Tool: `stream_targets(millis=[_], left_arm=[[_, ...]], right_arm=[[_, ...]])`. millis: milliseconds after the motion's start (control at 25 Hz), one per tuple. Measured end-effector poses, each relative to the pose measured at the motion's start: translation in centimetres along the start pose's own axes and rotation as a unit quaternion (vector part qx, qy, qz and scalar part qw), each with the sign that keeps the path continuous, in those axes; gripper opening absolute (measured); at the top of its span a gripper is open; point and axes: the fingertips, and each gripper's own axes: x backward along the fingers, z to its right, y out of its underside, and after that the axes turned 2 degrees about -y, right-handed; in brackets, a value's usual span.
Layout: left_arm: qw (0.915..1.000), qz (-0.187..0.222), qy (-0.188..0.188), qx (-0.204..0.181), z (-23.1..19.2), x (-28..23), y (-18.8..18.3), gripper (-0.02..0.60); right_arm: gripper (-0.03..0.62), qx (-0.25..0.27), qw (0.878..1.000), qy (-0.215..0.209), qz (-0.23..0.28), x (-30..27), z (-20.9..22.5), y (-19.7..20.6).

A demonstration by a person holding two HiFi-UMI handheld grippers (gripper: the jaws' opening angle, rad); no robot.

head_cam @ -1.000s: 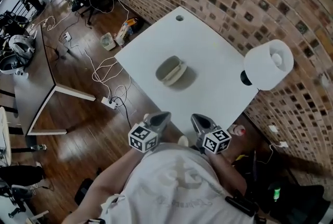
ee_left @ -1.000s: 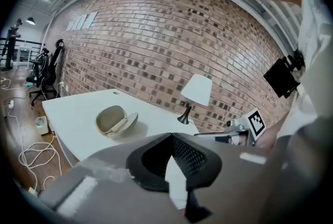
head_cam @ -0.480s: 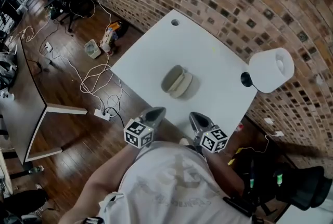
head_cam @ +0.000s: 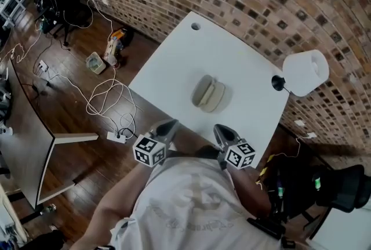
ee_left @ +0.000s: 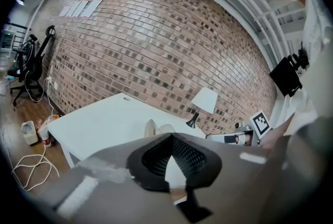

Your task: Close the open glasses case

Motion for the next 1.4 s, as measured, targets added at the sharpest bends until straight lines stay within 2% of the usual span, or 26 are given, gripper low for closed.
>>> stream_targets(millis=[160,240,400,560,760,880,1000,1160,1280,1400], left_arm=[[0.9998,0.011,0.014,-0.01,-0.6,0.2,0.9,0.005],[0.9997,0.019,0.004,-0.017,-1.9,0.6,0.2,0.005],[0.9993,0.033,-0.017,0.006,-3.5,3.2,-0.7,0.005],[0.9995,0.023,-0.021,0.01,-4.3,2.5,-1.3,0.005],[0.9999,-0.009,0.009,-0.001,-3.6,-1.4,-1.8,0.006],[0.9987,-0.037,0.032,-0.014,-2.5,-4.5,-2.5,0.005],[0.9944,-0.077,0.056,-0.046,-2.0,-6.5,-3.4,0.006],[0.9897,-0.097,0.073,-0.075,-1.1,-10.4,-4.3,0.005],[0.9841,-0.126,0.093,-0.085,0.1,-11.9,-3.1,0.005],[0.9754,-0.148,0.129,-0.099,1.6,-13.0,-2.4,0.005]], right_arm=[[0.008,0.023,1.0,-0.001,-0.014,-0.9,0.4,1.3],[0.008,0.023,1.0,0.002,-0.009,-2.0,0.7,0.6],[0.008,0.042,0.999,-0.02,-0.013,-2.6,-1.1,-0.9],[0.008,0.03,0.999,-0.011,-0.011,-3.4,-0.4,-2.3],[0.008,0.034,0.999,-0.008,-0.014,-4.4,1.0,-2.6],[0.008,0.027,1.0,-0.004,0.003,-4.9,2.6,-3.6],[0.008,0.011,0.999,0.01,0.041,-5.0,4.0,-4.6],[0.008,-0.007,0.996,0.038,0.083,-3.9,8.3,-6.7],[0.008,-0.03,0.993,0.06,0.093,-2.6,9.6,-6.3],[0.008,-0.044,0.991,0.087,0.09,-1.9,10.1,-5.5]])
